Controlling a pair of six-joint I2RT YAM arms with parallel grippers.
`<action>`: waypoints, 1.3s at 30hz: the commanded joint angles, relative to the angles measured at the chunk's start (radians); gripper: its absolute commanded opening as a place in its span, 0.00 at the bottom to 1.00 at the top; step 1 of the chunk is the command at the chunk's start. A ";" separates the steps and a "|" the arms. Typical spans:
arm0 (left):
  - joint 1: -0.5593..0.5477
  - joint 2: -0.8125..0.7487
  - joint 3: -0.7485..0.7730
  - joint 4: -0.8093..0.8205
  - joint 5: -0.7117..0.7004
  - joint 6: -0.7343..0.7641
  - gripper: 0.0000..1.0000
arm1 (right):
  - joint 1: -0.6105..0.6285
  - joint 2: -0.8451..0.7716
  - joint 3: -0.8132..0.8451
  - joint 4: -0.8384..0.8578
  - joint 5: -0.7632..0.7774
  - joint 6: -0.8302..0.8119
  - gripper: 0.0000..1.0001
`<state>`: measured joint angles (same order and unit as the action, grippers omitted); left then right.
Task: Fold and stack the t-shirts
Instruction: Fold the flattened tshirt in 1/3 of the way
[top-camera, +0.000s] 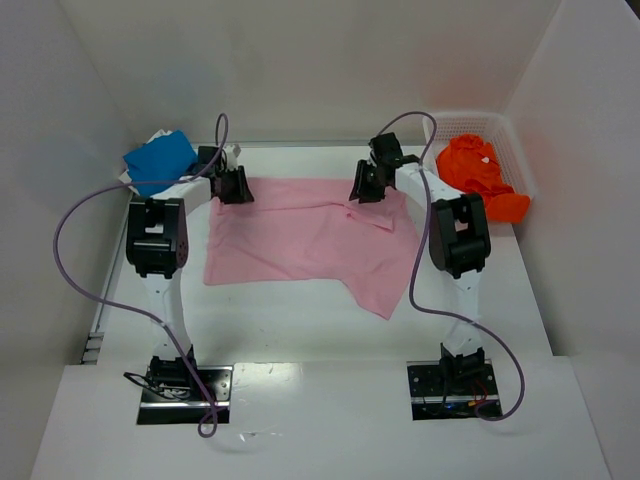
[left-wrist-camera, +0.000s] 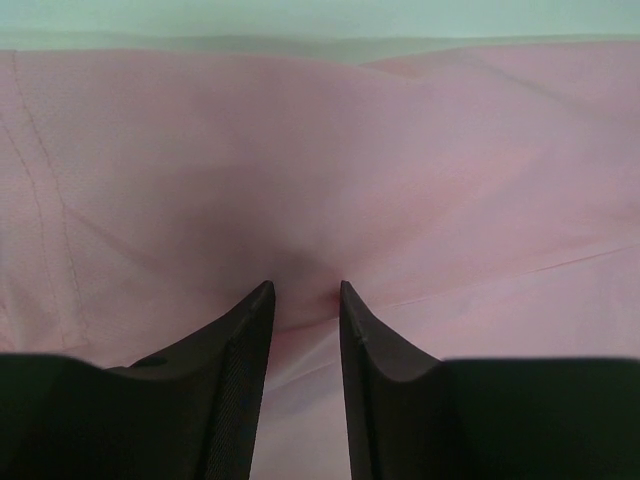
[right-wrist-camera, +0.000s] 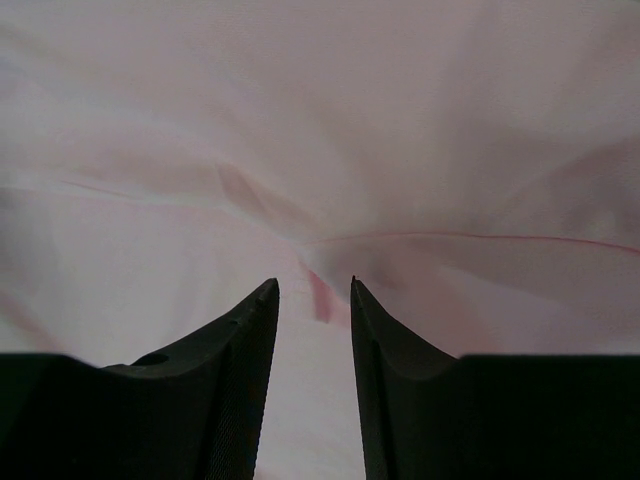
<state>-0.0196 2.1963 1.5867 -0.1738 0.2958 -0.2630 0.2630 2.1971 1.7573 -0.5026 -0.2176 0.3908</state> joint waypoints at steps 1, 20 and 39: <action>0.012 -0.061 -0.017 -0.020 -0.026 0.015 0.40 | 0.016 -0.089 -0.022 0.019 -0.005 -0.015 0.41; 0.023 -0.147 -0.060 -0.059 -0.113 0.033 0.70 | 0.074 -0.048 -0.068 0.030 0.047 -0.053 0.53; 0.059 -0.234 -0.156 -0.003 -0.356 -0.067 0.60 | 0.074 0.021 -0.030 0.021 0.046 -0.075 0.15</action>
<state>0.0216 2.0178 1.4368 -0.2157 -0.0349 -0.2981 0.3286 2.2101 1.6783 -0.5014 -0.1719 0.3222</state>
